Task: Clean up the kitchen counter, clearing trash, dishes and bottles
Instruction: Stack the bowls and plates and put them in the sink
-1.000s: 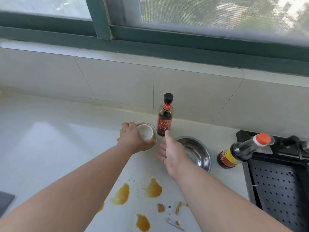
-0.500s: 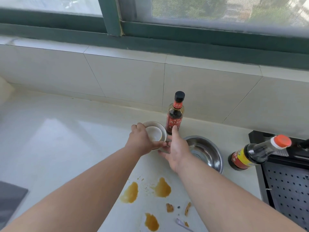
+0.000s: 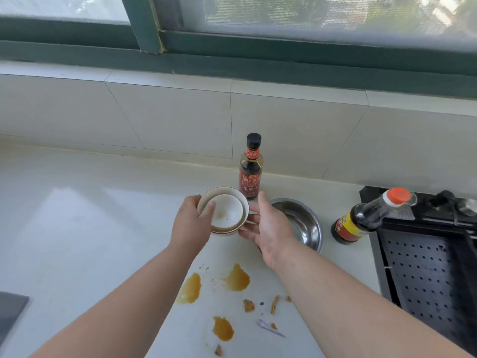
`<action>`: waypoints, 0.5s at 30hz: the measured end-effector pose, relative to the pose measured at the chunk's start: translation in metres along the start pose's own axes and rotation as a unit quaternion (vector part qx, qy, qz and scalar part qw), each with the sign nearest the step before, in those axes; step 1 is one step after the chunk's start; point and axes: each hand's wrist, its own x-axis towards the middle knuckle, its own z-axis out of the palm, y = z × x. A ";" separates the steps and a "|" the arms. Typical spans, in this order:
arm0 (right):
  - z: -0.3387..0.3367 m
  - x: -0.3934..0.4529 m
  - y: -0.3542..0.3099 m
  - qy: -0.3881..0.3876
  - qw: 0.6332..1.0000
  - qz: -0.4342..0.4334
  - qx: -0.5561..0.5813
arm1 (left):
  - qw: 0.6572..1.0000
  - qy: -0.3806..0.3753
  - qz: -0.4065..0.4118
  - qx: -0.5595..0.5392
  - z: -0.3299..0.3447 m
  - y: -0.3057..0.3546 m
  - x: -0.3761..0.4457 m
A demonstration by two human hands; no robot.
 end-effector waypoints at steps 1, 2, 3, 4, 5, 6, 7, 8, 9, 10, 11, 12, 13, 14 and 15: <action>-0.011 -0.007 -0.002 0.010 1.000 -0.007 -0.006 | 1.000 -0.004 -0.002 -0.029 0.004 0.004 -0.009; -0.021 -0.013 -0.002 0.019 1.000 -0.011 -0.016 | 0.999 -0.008 -0.006 -0.049 0.006 0.007 -0.016; -0.032 -0.019 -0.003 0.033 0.999 -0.015 -0.022 | 0.998 -0.016 -0.006 -0.062 0.012 0.011 -0.023; -0.044 -0.022 -0.003 0.052 0.998 -0.016 -0.025 | 0.998 -0.026 -0.004 -0.063 0.019 0.015 -0.028; -0.056 -0.025 -0.004 0.072 0.997 -0.019 -0.025 | 0.997 -0.038 0.004 -0.061 0.027 0.020 -0.032; -0.067 -0.030 -0.005 0.090 0.995 -0.025 -0.024 | 0.997 -0.050 0.012 -0.051 0.036 0.024 -0.034; -0.078 -0.033 -0.007 0.106 0.994 -0.029 -0.020 | 0.997 -0.063 0.025 -0.042 0.046 0.030 -0.036; -0.087 -0.034 -0.007 0.120 0.992 -0.030 -0.016 | 0.996 -0.077 0.039 -0.023 0.055 0.035 -0.037; -0.095 -0.034 -0.007 0.132 0.991 -0.032 -0.011 | 0.994 -0.091 0.055 0.003 0.065 0.040 -0.036; -0.102 -0.036 -0.008 0.135 0.990 -0.031 -0.011 | 0.991 -0.103 0.069 0.040 0.073 0.043 -0.036; -0.108 -0.036 -0.008 0.136 0.990 -0.030 -0.009 | 0.987 -0.116 0.078 0.075 0.082 0.045 -0.035; -0.112 -0.035 -0.008 0.134 0.991 -0.027 -0.007 | 0.983 -0.124 0.080 0.110 0.088 0.046 -0.033; -0.116 -0.034 -0.008 0.135 0.991 -0.021 -0.006 | 0.979 -0.130 0.081 0.138 0.093 0.047 -0.031; -0.119 -0.032 -0.006 0.135 0.991 -0.009 -0.008 | 0.974 -0.134 0.080 0.165 0.097 0.048 -0.030; -0.121 -0.031 -0.005 0.132 0.991 0.000 -0.011 | 0.969 -0.136 0.083 0.189 0.099 0.048 -0.029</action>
